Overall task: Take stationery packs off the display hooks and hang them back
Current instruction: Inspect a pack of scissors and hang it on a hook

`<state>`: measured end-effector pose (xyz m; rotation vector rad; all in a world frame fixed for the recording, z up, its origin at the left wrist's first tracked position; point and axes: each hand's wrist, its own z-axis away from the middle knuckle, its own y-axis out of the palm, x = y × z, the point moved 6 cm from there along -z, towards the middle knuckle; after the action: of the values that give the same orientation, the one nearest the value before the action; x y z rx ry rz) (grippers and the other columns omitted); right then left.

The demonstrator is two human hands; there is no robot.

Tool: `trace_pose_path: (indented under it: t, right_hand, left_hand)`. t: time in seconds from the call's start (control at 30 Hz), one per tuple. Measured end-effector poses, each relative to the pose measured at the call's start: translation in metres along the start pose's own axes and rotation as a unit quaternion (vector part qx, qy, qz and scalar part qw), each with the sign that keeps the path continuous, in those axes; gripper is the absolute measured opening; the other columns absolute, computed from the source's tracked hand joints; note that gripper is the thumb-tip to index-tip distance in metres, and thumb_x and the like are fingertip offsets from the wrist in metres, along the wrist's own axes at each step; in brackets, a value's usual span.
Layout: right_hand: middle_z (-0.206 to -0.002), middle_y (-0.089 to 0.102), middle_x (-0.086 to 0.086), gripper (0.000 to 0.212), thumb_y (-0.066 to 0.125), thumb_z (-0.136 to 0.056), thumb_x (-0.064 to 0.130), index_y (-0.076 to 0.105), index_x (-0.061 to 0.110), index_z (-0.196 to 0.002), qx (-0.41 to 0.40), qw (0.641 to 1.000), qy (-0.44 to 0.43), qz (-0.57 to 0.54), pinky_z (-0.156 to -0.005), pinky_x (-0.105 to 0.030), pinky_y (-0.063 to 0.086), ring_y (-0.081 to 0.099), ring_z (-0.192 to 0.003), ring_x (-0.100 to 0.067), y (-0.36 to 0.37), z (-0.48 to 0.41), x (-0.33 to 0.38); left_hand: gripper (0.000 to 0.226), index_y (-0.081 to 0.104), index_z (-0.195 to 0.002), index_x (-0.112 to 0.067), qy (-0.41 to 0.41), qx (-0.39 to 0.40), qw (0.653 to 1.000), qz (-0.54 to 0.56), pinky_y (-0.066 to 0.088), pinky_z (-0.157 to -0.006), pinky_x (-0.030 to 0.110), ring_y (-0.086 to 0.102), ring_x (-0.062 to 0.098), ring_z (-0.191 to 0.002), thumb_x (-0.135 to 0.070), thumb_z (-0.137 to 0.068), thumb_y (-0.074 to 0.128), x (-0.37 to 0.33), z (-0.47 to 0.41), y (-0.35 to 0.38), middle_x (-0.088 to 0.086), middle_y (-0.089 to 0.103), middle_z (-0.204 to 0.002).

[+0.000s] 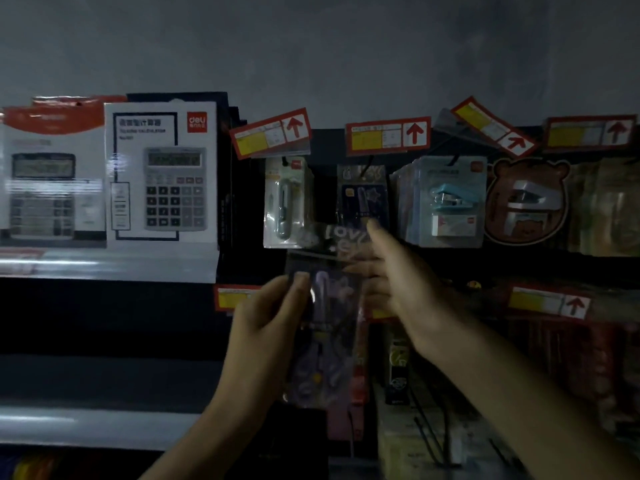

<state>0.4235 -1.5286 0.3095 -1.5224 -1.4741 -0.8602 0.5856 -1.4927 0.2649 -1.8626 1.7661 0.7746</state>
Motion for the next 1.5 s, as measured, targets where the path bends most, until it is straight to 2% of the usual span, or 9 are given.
trace_pose_path:
  t: [0.1,0.2,0.3,0.4,0.6,0.73,0.97,1.17,1.5]
  right_hand:
    - [-0.088,0.076,-0.002,0.032,0.047,-0.106,0.043,0.074,0.027,-0.1,-0.036,0.959,-0.119,0.253,-0.084,-0.053,0.059,0.073,-0.081,-0.025,-0.016,-0.004,0.012]
    - [-0.107,0.074,0.006,0.028,0.046,-0.106,0.044,0.072,0.034,-0.113,-0.046,0.899,-0.184,0.394,-0.088,-0.047,0.058,0.07,-0.097,-0.016,-0.019,-0.017,0.017]
    - [-0.161,0.041,0.003,0.058,0.03,-0.103,0.065,0.045,0.038,-0.151,0.038,0.844,-0.126,0.52,-0.121,-0.046,0.032,0.036,-0.149,-0.021,-0.007,-0.039,0.004]
    - [-0.172,0.001,0.005,0.084,0.012,-0.092,0.081,0.013,0.037,-0.163,0.12,0.811,-0.051,0.57,-0.128,-0.046,0.006,-0.003,-0.158,-0.017,0.005,-0.055,-0.012]
    - [-0.172,0.006,-0.003,0.15,-0.03,-0.031,0.102,0.013,0.041,-0.162,0.138,0.756,-0.052,0.637,-0.125,-0.053,0.008,-0.001,-0.158,-0.027,0.009,-0.091,-0.026]
    - [-0.173,0.003,0.0,0.138,-0.024,-0.042,0.102,0.008,0.042,-0.162,0.132,0.766,-0.019,0.629,-0.126,-0.05,0.006,0.0,-0.158,-0.024,0.008,-0.098,-0.031]
    - [-0.173,-0.003,0.003,0.138,-0.019,-0.038,0.105,0.01,0.046,-0.16,0.144,0.777,0.006,0.613,-0.125,-0.053,0.004,-0.006,-0.158,-0.023,0.01,-0.108,-0.038]
    - [-0.172,0.002,0.005,0.091,0.004,-0.085,0.088,0.02,0.039,-0.161,0.133,0.802,-0.008,0.582,-0.126,-0.053,0.006,-0.002,-0.158,-0.021,0.01,-0.101,-0.033]
    - [-0.169,0.02,0.004,0.061,0.031,-0.104,0.06,0.032,0.033,-0.158,0.11,0.833,-0.104,0.532,-0.127,-0.04,0.018,0.016,-0.156,-0.017,0.003,-0.063,-0.011]
  left_hand:
    - [0.046,0.064,-0.099,0.004,-0.036,-0.032,0.998,0.046,0.052,-0.074,0.065,0.057,0.063,-0.089,-0.041,-0.1,0.058,0.003,-0.002,-0.019,0.038,0.061,-0.095]
    - [0.038,0.068,-0.094,0.0,-0.042,-0.048,0.995,0.075,0.054,-0.077,0.06,0.064,0.051,-0.082,-0.035,-0.102,0.055,0.001,-0.002,-0.03,0.034,0.066,-0.094]
    - [0.036,0.072,-0.096,-0.006,-0.033,-0.054,0.993,0.098,0.054,-0.081,0.065,0.065,0.054,-0.089,-0.038,-0.099,0.055,-0.002,-0.003,-0.033,0.029,0.07,-0.097]
    - [0.046,0.068,-0.1,-0.001,-0.036,-0.061,0.991,0.114,0.05,-0.079,0.066,0.057,0.064,-0.092,-0.047,-0.096,0.064,-0.002,-0.005,-0.034,0.037,0.064,-0.101]
    - [0.031,0.072,-0.093,-0.004,-0.063,-0.068,0.989,0.115,0.052,-0.076,0.045,0.067,0.035,-0.083,-0.032,-0.098,0.06,0.012,-0.007,-0.039,0.032,0.068,-0.098]
    - [0.027,0.08,-0.076,-0.026,-0.081,-0.06,0.989,0.109,0.052,-0.085,0.05,0.071,0.037,-0.089,-0.033,-0.093,0.06,0.017,-0.008,-0.041,0.022,0.074,-0.094]
    - [0.058,0.075,-0.111,-0.017,-0.046,-0.077,0.993,0.075,0.049,-0.102,0.067,0.071,0.037,-0.109,-0.062,-0.076,0.07,0.027,-0.01,-0.048,0.012,0.077,-0.109]
    - [0.047,0.075,-0.112,-0.017,-0.056,-0.073,0.992,0.09,0.05,-0.102,0.066,0.071,0.035,-0.11,-0.055,-0.085,0.073,0.03,-0.009,-0.042,0.011,0.077,-0.111]
    - [0.041,0.075,-0.113,-0.019,-0.031,-0.05,0.995,0.086,0.05,-0.1,0.068,0.071,0.037,-0.109,-0.053,-0.092,0.069,0.018,-0.016,-0.025,0.013,0.076,-0.111]
